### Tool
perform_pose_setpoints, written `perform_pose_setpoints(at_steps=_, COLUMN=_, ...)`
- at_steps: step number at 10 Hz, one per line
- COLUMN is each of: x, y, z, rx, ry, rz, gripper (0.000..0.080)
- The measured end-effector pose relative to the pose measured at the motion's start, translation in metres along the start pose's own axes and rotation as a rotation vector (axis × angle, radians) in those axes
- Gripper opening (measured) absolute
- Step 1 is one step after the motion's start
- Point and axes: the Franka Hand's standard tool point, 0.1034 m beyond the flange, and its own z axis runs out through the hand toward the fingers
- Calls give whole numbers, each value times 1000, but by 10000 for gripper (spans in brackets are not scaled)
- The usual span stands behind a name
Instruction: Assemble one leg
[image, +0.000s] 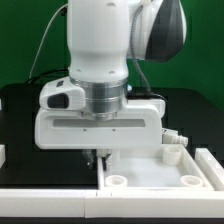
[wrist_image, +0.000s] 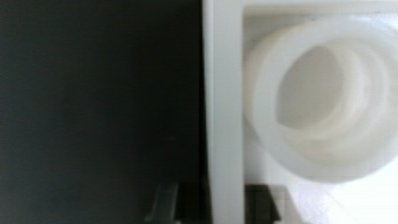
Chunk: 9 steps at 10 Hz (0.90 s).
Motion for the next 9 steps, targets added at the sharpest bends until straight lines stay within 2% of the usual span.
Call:
perform_pose_setpoints(at_steps=3, x=0, y=-14, z=0, rx=1, ry=-19, rz=12, gripper=55)
perform_pose_setpoints(at_steps=6, x=0, y=-14, z=0, rx=-22, ry=-26, rz=46, gripper=55)
perform_pose_setpoints(at_steps=9, x=-1, y=-14, z=-1, rx=-23, ry=-29, rz=42, gripper=57)
